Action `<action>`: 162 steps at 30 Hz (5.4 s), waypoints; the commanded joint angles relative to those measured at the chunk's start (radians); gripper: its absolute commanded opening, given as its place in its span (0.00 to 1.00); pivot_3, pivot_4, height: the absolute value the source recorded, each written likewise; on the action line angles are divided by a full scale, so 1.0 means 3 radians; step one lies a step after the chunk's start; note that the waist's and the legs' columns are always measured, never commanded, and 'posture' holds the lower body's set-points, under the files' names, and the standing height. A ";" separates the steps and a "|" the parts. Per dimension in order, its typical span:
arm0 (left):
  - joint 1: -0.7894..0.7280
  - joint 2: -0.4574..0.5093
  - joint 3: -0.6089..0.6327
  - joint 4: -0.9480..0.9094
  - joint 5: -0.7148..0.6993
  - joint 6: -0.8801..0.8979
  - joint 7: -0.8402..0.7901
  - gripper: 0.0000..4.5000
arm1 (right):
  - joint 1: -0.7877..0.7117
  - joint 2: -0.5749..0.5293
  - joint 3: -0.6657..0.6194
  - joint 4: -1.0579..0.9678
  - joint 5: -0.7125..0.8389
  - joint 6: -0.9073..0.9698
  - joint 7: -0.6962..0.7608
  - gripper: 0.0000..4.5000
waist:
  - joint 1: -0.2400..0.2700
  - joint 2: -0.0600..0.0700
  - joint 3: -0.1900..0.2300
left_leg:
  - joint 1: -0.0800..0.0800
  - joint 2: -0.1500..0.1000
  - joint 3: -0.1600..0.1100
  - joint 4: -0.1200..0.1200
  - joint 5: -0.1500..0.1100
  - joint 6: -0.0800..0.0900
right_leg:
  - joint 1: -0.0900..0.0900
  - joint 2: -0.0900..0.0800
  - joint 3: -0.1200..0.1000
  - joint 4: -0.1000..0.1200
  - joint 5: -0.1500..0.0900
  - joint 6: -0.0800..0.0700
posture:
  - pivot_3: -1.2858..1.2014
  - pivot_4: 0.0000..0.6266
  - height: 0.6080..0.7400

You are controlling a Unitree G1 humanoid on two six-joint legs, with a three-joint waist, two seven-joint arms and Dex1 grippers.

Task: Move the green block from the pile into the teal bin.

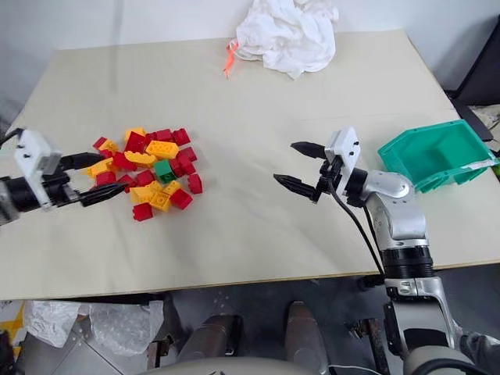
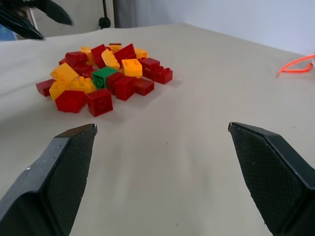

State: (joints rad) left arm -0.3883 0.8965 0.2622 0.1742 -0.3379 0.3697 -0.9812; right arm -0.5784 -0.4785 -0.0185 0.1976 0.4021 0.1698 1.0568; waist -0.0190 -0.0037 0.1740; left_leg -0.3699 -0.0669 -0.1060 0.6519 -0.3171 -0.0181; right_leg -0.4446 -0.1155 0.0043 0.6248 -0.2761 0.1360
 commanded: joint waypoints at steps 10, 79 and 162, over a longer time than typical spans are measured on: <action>-0.1255 -0.0576 -0.0930 0.1701 0.0899 -0.0607 0.0354 1.00 | 0.0106 0.0011 -0.0062 -0.0224 0.0026 -0.0067 -0.0090 1.00 | -0.0023 -0.0002 -0.0001 | -0.0002 -0.0015 0.0004 0.0004 -0.0001 0.0001 | -0.0002 0.0001 0.0000 0.0008 0.0002 0.0002 | 0.52 0.24 1.00; -0.1381 -0.1466 -0.0904 0.0661 0.0228 -0.0587 -0.0394 1.00 | 0.1468 -0.1073 -0.1006 -0.1486 0.0364 0.0715 -0.0372 1.00 | 0.0072 -0.0010 0.0003 | -0.0008 -0.0018 0.0024 0.0044 -0.0012 0.0020 | 0.0003 -0.0003 0.0021 0.0000 0.0014 0.0022 | 0.52 0.24 1.00; -0.0656 -0.1259 -0.0457 0.0095 -0.0358 -0.0485 -0.0431 1.00 | 0.0053 -0.1437 -0.0510 -0.0533 -0.0449 0.1143 -0.0987 1.00 | 0.0033 -0.0010 0.0007 | -0.0008 -0.0012 0.0054 0.0040 -0.0022 0.0038 | 0.0001 0.0004 0.0045 -0.0015 0.0028 0.0036 | 0.52 0.24 1.00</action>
State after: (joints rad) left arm -0.6114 0.4807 0.0585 0.2732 -0.4015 0.1886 -1.1262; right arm -0.5770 -0.9224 -0.1458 0.1216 0.1954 0.5242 0.6879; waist -0.0092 -0.0067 0.1760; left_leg -0.3719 -0.0668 -0.0897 0.6641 -0.3242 -0.0070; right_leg -0.4443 -0.1133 0.0182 0.6207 -0.2678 0.1466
